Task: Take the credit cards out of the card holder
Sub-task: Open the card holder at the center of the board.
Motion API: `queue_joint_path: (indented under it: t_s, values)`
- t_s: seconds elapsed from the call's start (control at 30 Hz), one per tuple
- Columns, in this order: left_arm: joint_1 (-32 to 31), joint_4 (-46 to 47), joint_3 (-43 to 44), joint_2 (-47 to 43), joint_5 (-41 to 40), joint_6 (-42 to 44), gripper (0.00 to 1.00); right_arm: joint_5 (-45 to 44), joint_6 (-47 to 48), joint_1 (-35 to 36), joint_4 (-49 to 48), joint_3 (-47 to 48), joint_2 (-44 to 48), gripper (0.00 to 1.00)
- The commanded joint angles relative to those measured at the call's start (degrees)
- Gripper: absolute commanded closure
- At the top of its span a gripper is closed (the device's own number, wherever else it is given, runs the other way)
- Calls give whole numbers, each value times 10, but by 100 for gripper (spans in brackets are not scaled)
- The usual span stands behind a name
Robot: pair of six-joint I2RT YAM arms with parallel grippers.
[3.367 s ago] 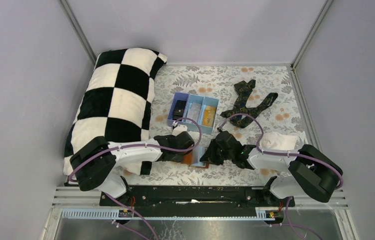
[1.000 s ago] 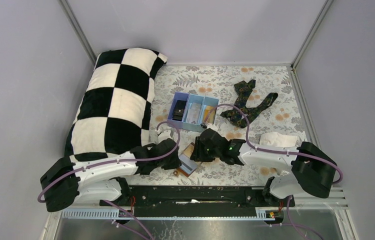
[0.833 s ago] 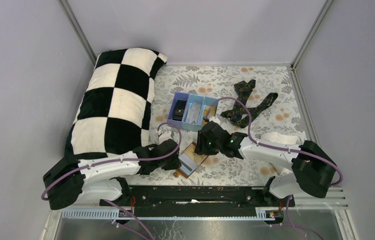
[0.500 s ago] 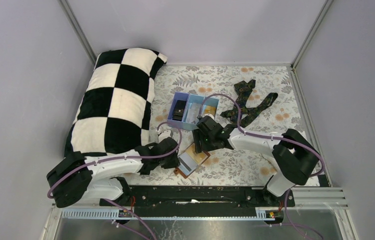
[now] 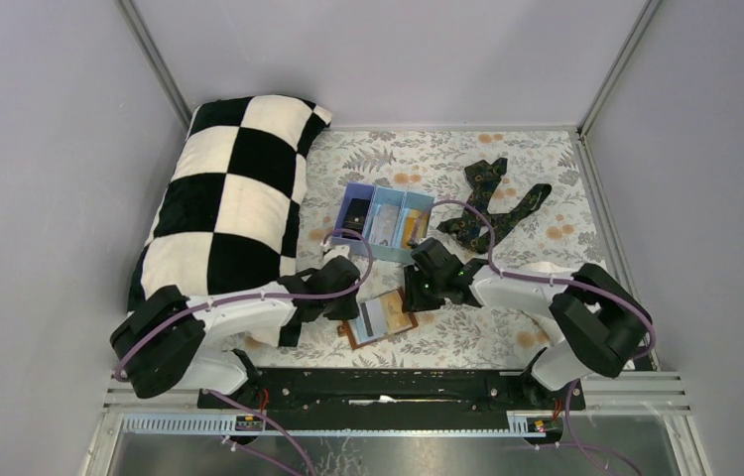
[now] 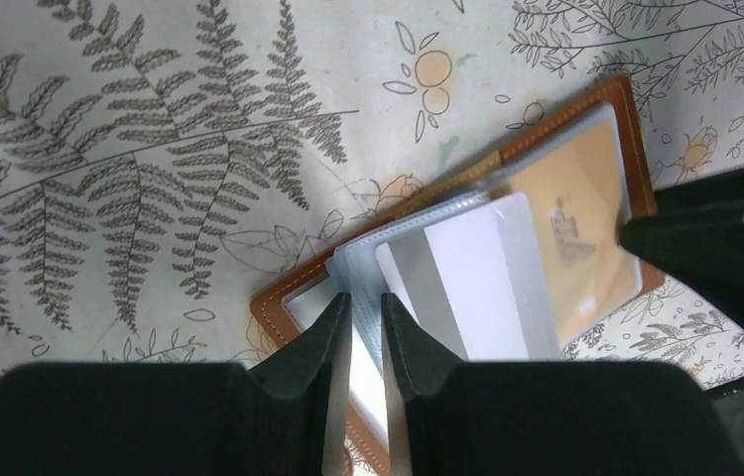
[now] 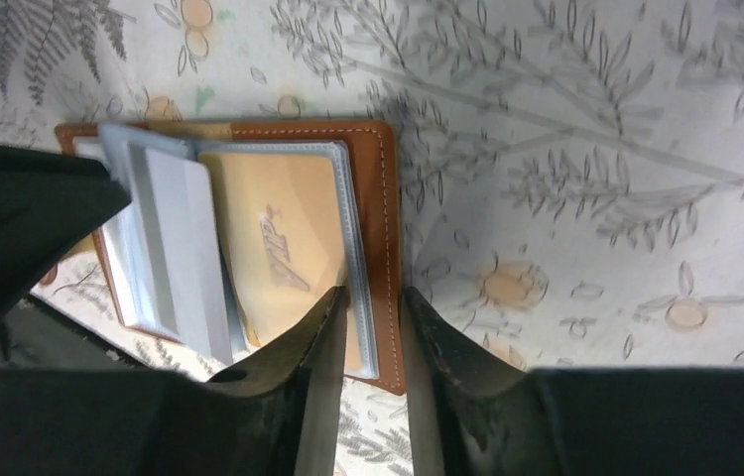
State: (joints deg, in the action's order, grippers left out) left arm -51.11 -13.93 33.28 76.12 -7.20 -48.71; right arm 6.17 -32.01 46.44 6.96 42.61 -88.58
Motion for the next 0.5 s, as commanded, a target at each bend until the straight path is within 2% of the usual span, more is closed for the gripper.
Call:
queue_joint_path:
  t_s: [0.0,0.07,0.13,0.23,0.37,0.47]
  values:
    - [2,24,30,35,27,35,80,50,-81,3,-39,-73,55,70]
    - [2,35,34,43,47,46,80,44,-114,3,-46,-109,88,70]
    - [2,45,36,48,65,56,81,21,-130,3,-24,-132,123,61]
    - [2,57,34,48,95,67,82,-17,-142,3,15,-146,192,55]
    - [2,65,25,47,116,75,82,-56,-169,3,34,-149,296,53]
    - [2,67,20,54,121,76,82,-53,-196,3,-13,-163,346,53]
